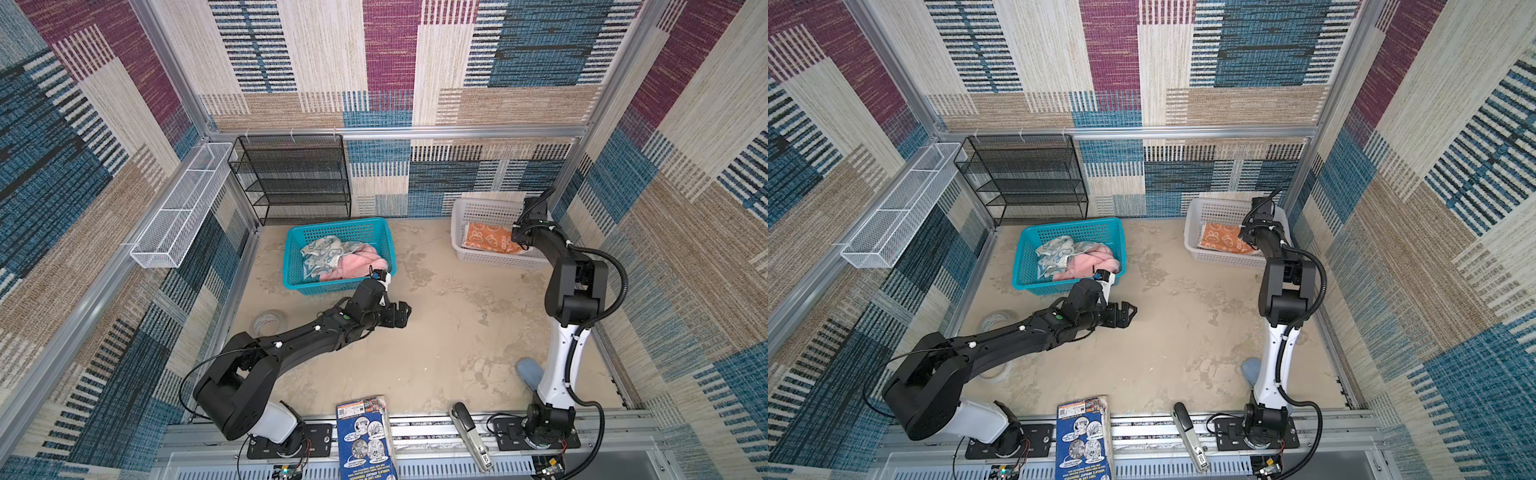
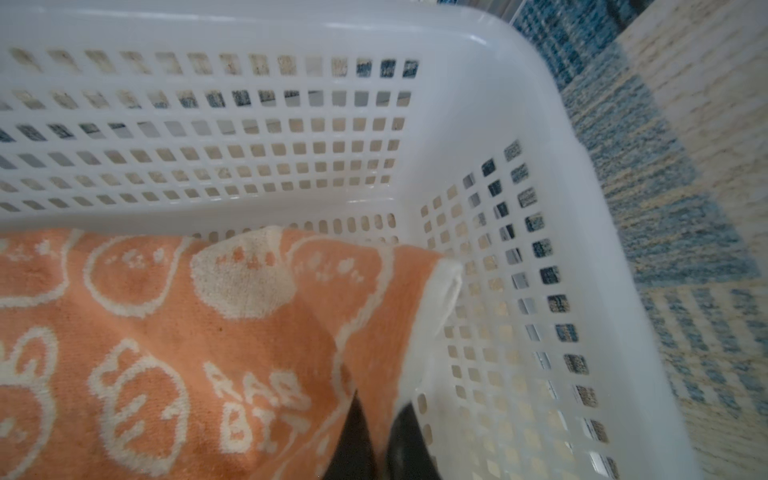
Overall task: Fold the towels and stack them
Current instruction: 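Lower the folded orange towel into the white basket and open the right gripper, then reach the left gripper into the teal basket and grasp the blue-white towel while right withdraws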
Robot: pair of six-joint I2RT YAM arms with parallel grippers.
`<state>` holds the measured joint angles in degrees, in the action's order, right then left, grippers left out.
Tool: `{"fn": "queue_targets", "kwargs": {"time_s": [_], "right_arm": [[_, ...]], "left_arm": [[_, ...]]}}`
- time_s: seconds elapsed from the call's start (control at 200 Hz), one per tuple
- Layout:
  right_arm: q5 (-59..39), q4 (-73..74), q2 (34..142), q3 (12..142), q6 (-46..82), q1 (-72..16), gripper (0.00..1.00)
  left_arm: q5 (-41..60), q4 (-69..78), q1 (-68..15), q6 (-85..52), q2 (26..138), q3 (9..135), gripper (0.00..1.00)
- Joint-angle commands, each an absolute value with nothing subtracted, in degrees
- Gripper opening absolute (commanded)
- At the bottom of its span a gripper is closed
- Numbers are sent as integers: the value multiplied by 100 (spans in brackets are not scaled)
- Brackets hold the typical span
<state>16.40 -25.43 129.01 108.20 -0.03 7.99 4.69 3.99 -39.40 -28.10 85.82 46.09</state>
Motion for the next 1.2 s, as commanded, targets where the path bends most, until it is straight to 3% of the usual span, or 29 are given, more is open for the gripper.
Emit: {"fn": "queue_targets", "kwargs": {"time_s": [0.0, 0.055, 0.14, 0.576, 0.941, 1.197], "right_arm": [[1785, -2560, 12933, 10964, -11, 799, 52], [1770, -2532, 12897, 10951, 6, 800, 82], [1691, -2498, 12788, 10895, 33, 800, 100], [-416, -1098, 10899, 8571, 437, 659, 100], [-755, -470, 9305, 6957, 677, -188, 100], [-1114, -216, 8427, 6079, 920, -980, 100]], "left_arm": [[473, 351, -3936, -2723, 8621, 4691, 96], [483, 365, -3932, -2717, 8626, 4689, 96], [470, 380, -3937, -2722, 8619, 4676, 98], [-27, 143, -3929, -2751, 8265, 4609, 100], [-836, -1010, -3734, -2838, 7761, 4917, 100], [-1041, -1630, -2985, -3055, 7451, 5127, 100]]}}
